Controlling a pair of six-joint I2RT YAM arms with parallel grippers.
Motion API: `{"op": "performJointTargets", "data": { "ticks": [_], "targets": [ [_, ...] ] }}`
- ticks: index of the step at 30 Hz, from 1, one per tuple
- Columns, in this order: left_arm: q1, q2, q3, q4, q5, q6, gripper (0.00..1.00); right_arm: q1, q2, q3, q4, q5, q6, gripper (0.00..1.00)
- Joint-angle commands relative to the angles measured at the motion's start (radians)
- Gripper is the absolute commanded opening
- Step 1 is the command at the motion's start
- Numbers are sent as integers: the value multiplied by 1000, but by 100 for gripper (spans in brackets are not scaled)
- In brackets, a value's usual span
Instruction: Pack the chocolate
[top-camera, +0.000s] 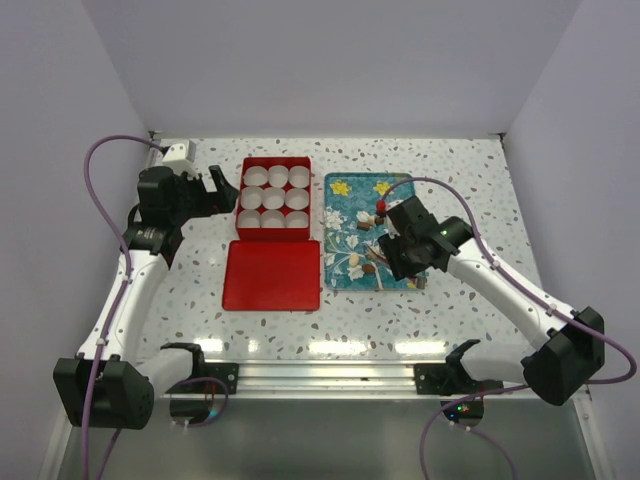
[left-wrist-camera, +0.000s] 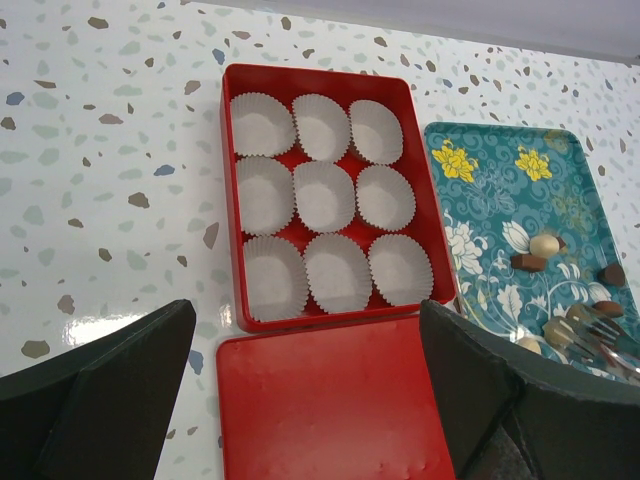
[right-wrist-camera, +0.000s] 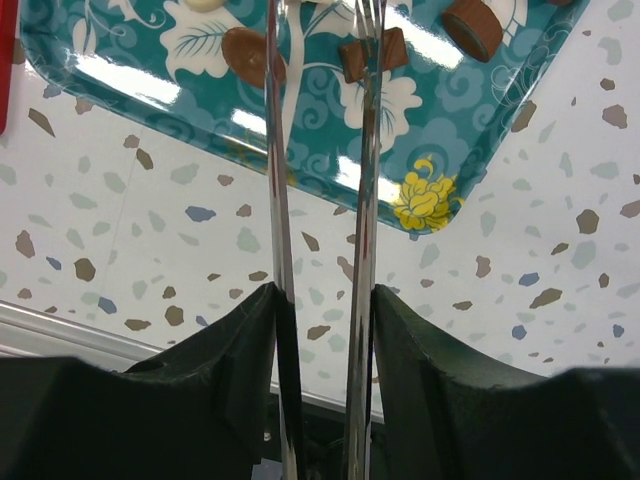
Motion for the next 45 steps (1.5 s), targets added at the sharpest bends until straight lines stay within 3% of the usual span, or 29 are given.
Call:
{"op": "performJointTargets", "data": {
  "ticks": [1,7,11,32,45],
  "targets": [
    [1,-5,16,28,10,-8,100,9,4,1,32,2,-13,43],
    [1,-2,16,28,9,-6,100,12,10,37,15,10,-12,31],
    [1,-2,15,31,9,-7,100,12,19,85,-5,25,-16,28],
    [1,-2,11,30,1,-4,100,13,165,349,21,21,-29,27],
    [1,8,25,-1,-28,9,100,24,315,554,98,-80,-36,27]
  ]
}}
